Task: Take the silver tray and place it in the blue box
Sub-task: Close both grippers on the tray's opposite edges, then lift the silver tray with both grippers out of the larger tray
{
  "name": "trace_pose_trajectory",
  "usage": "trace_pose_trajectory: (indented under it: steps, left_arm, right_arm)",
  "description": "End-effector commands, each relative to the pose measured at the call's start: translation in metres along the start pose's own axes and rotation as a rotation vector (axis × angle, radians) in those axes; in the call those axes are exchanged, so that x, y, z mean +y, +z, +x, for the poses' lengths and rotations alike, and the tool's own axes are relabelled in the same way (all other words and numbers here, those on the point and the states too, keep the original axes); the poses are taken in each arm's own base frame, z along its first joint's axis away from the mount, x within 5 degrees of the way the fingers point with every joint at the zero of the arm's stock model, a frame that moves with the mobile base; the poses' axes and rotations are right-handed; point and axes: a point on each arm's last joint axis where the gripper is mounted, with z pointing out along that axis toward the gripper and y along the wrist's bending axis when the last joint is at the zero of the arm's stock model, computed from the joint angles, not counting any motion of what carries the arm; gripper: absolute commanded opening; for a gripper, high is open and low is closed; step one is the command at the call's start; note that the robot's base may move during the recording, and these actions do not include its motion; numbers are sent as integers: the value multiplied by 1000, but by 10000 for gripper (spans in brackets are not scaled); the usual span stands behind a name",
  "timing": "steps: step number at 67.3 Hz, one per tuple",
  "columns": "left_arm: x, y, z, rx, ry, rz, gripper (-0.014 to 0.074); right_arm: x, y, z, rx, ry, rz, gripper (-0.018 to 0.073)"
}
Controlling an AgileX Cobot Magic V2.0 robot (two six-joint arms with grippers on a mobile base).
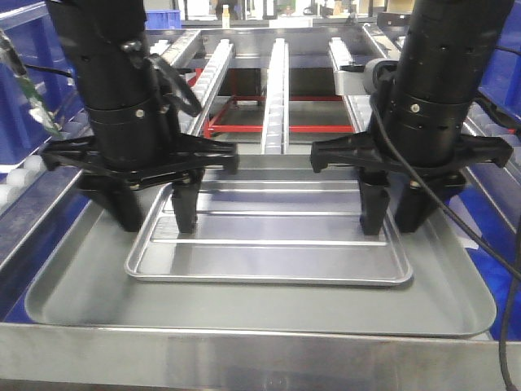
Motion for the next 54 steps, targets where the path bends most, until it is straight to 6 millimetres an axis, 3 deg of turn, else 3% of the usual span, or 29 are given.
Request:
trace_pose_trajectory:
  steps: [1,6,18,25,39,54]
  left_arm:
    - [-1,-13,-8,-60,-3,19,2]
    - [-1,-13,-8,-62,0,18,-118]
    - [-1,-15,-10,-61,6,7,-97]
    - [0,-29,-16,-59,5,-13,-97]
    - [1,-81,-33,-144,6,-24,-97]
    - [5,-147,-39,-248,-14,2,-97]
  right_arm:
    - [2,-19,-11,-81,-12,-22,123]
    - [1,-19,-10,-73,-13,-17,49]
    - [0,-20,-10,-77,-22,-9,59]
    - [-1,-29,-9,-72,-20,-4,59]
    - [-6,-68,-6,-131,-14,-20,59]
    - [-12,-128,-11,-229,-21,-9,59]
